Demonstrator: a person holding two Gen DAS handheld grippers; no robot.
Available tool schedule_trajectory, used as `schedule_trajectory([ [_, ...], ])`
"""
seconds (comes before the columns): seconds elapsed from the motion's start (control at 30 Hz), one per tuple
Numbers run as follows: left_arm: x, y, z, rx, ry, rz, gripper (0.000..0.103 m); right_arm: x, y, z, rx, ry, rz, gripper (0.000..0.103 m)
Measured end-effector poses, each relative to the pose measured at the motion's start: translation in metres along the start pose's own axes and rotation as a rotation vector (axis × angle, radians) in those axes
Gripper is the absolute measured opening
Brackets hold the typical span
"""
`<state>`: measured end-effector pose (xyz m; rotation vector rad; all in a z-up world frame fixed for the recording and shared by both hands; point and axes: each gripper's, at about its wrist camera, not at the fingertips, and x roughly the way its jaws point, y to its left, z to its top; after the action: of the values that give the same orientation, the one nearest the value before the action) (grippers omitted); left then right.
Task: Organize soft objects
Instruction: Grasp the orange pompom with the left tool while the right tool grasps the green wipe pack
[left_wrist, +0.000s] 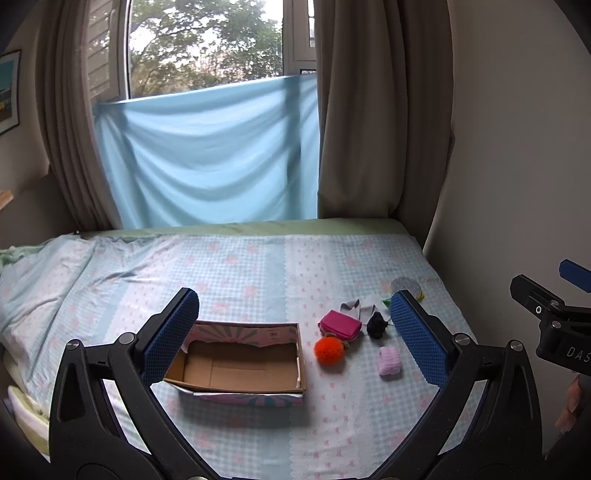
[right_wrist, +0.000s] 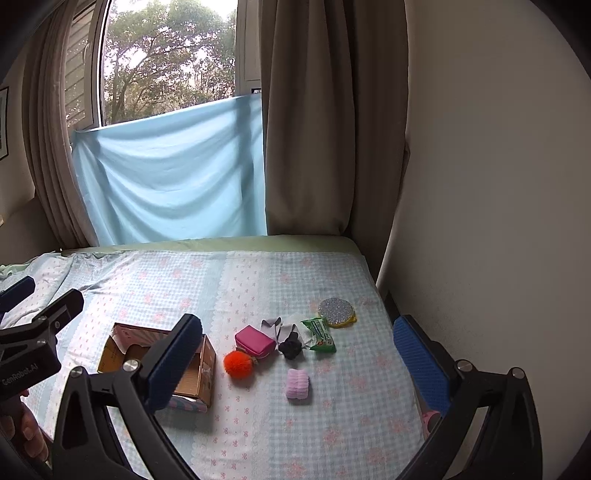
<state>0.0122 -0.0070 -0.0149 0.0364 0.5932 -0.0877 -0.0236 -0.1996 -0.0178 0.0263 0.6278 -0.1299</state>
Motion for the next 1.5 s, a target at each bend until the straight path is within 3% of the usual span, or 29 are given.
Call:
schedule_trajectory([
  [0.33,0.065,-0.025,-0.022,-0.063,0.111,-0.001,0.103,0.049,-0.017,-0.002,-0.005,0.076,0.007,0.103],
  [0.53,0.125,-0.059,-0.054,-0.087,0.183,0.032,0.103,0.117,-0.049,-0.009,0.018,0.136,0.050,0.103],
  [0.77,0.213,-0.093,-0.121,-0.126,0.316,0.059,0.103,0.218,-0.069,-0.029,-0.036,0.188,0.076,0.103],
  [0.93,0.281,-0.110,-0.173,-0.174,0.321,0.113,0.103,0.293,-0.076,-0.059,-0.067,0.235,0.126,0.096],
  [1.0,0.308,-0.117,-0.191,-0.182,0.316,0.142,0.103,0.322,-0.075,-0.073,-0.086,0.258,0.129,0.089],
  [1.1,0.345,-0.126,-0.215,-0.172,0.308,0.211,0.102,0.365,-0.077,-0.098,-0.107,0.283,0.149,0.087],
  [1.23,0.378,-0.124,-0.233,-0.184,0.279,0.290,0.102,0.412,-0.085,-0.122,-0.089,0.321,0.180,0.086],
  [1.37,0.403,-0.122,-0.247,-0.210,0.295,0.331,0.102,0.447,-0.089,-0.133,-0.101,0.330,0.210,0.078],
  [1.5,0.417,-0.129,-0.252,-0.111,0.268,0.369,0.097,0.475,-0.091,-0.140,-0.116,0.337,0.226,0.073],
])
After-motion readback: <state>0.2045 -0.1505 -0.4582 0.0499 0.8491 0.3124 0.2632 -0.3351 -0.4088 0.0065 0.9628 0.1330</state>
